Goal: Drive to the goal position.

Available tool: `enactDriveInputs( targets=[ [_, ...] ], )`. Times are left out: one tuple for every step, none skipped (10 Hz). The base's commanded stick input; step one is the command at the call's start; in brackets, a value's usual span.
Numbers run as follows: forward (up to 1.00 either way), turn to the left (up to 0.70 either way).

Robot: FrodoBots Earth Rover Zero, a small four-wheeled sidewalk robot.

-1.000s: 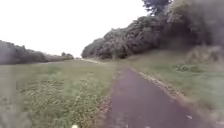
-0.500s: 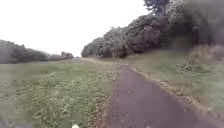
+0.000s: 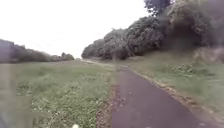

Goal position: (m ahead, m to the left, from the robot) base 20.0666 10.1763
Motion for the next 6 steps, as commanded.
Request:
enactDriveInputs(
  targets=[
    [0.7,0.0],
    [0.7,-0.04],
    [0.7,-0.1],
    [0.7,-0.16],
    [0.7,-0.25],
    [0.7,-0.24]
  ],
)
